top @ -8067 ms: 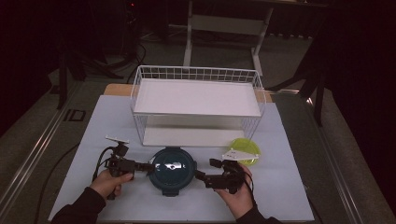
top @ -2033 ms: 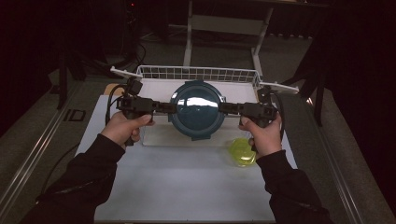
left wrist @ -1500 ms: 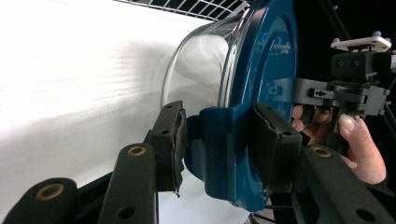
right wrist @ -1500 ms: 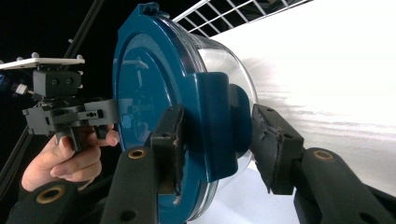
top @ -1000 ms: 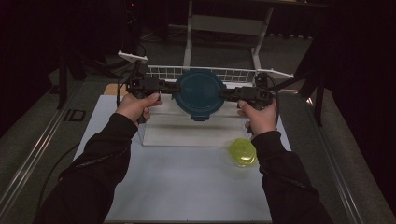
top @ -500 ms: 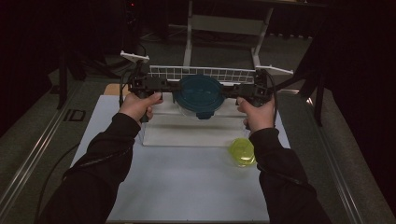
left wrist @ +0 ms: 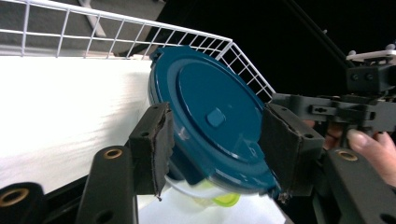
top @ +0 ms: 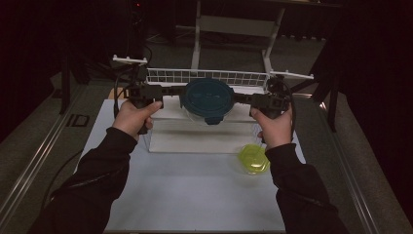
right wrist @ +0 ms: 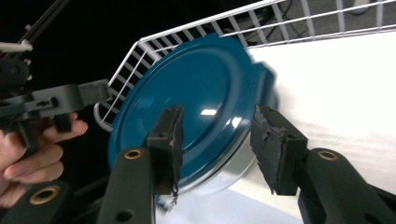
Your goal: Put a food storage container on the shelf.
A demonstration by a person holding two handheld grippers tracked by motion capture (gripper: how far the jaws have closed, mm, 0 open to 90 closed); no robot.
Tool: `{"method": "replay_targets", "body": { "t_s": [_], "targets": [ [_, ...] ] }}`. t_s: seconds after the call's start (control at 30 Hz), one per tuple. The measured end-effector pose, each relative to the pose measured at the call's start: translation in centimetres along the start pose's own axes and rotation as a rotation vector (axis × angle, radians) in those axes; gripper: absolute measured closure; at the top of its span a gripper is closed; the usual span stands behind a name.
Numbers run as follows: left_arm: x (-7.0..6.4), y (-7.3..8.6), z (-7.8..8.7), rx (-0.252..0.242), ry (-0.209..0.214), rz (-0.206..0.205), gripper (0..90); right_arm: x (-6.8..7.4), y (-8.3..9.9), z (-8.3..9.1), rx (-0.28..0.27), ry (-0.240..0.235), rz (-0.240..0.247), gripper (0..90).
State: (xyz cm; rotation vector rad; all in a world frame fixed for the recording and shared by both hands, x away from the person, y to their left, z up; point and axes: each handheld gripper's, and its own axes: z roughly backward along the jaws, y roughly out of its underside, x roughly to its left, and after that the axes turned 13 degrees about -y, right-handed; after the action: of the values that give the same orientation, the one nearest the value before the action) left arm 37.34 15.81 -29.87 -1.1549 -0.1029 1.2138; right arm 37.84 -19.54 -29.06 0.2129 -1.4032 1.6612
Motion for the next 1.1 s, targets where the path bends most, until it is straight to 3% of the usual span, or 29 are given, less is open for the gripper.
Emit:
{"method": "replay_targets", "body": {
  "t_s": [0.1,0.17,0.23,0.3,0.5,0.6,0.7,0.9,1.1],
  "targets": [
    [-0.2,0.9,0.8,-0.019,-0.007,-0.041,40.0,0.6,0.8,0.4,0.005,-0.029,0.012,54.6],
    [-0.2,1.5,1.2,-0.021,0.027,-0.068,35.7,1.1,1.4,0.6,0.015,-0.033,0.032,54.9],
    [-0.3,2.1,1.7,-0.033,0.021,-0.089,33.0,1.5,1.9,0.7,0.021,-0.046,0.041,55.7],
    [-0.3,2.6,2.1,-0.044,0.043,-0.098,30.1,2.0,2.5,0.7,0.034,-0.044,0.061,56.2],
    [-0.6,4.5,2.9,-0.055,0.012,-0.158,14.2,2.9,4.4,0.4,0.068,-0.07,0.082,63.6],
    [-0.7,5.8,3.1,-0.085,-0.028,-0.211,8.5,3.2,5.3,0.3,0.082,-0.079,0.091,68.5],
    [-0.7,7.0,3.1,-0.104,-0.035,-0.234,1.4,3.4,6.1,-0.1,0.101,-0.084,0.096,74.5],
    [-0.7,9.5,2.9,-0.126,-0.058,-0.288,1.4,3.2,7.0,-1.0,0.119,-0.088,0.096,89.6],
    [-0.7,12.4,2.3,-0.142,-0.081,-0.336,1.4,2.9,7.1,-1.9,0.119,-0.083,0.097,89.9]
  ]
}}
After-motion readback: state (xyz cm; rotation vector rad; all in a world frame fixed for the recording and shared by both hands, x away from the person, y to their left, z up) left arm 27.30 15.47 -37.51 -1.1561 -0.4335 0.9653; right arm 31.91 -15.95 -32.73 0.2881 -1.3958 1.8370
